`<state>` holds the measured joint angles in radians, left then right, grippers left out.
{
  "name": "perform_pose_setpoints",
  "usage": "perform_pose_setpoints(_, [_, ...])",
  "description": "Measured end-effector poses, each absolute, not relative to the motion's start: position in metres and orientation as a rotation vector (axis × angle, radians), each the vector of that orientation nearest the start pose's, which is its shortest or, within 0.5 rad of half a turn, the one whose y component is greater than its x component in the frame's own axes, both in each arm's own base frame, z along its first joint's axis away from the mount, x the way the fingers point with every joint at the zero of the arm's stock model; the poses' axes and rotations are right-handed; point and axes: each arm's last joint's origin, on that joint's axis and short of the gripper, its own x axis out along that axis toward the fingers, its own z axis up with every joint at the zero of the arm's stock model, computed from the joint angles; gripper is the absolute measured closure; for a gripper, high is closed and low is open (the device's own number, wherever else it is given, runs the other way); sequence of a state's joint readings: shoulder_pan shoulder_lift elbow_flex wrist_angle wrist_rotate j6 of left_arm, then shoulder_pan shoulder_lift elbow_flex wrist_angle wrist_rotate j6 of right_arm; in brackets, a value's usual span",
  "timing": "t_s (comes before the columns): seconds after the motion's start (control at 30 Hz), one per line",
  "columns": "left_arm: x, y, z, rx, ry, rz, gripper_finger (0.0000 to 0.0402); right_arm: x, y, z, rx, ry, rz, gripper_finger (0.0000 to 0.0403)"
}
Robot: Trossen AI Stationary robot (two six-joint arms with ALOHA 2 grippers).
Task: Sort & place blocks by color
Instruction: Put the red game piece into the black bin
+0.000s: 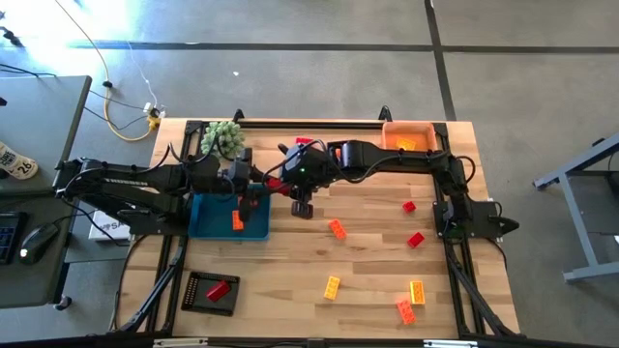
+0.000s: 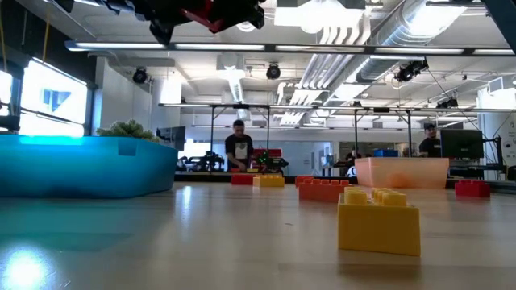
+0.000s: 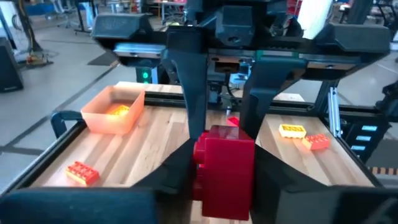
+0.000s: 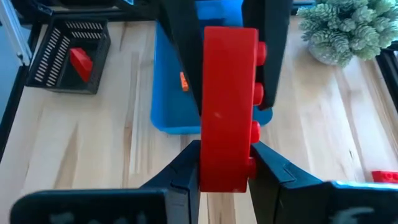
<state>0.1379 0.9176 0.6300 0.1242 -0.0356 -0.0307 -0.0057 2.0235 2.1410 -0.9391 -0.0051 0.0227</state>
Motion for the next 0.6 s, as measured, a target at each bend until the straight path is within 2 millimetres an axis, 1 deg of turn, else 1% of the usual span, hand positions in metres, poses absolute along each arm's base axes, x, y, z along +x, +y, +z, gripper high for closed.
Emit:
perform_pose_setpoints(0.07, [0.2049,0.0292,0.2854,-0.023,0.163,0.168,0.0336,0.4375,-0.0010,0.3581,0.021,0.824,-0.010,0.0326])
perform_pose_setpoints(0.33, [0.2045,0.0281,0.2839,-0.020,0.183,0.138,0.0336,0.4379,0.0019,0.3575,0.037,0.825,0.031,0.0297])
perform_pose_setpoints(0.47, [0.2040,0.0283,0.2801,-0.037,0.220,0.146,0.0336,0.4382,0.0014,0.3574,0.034,0.823,0.006,0.0289])
perform_pose_setpoints(0.6, [0.2039,0.0285,0.2799,-0.037,0.221,0.150,0.0336,0.4381,0.0014,0.3574,0.029,0.824,0.000,0.0274])
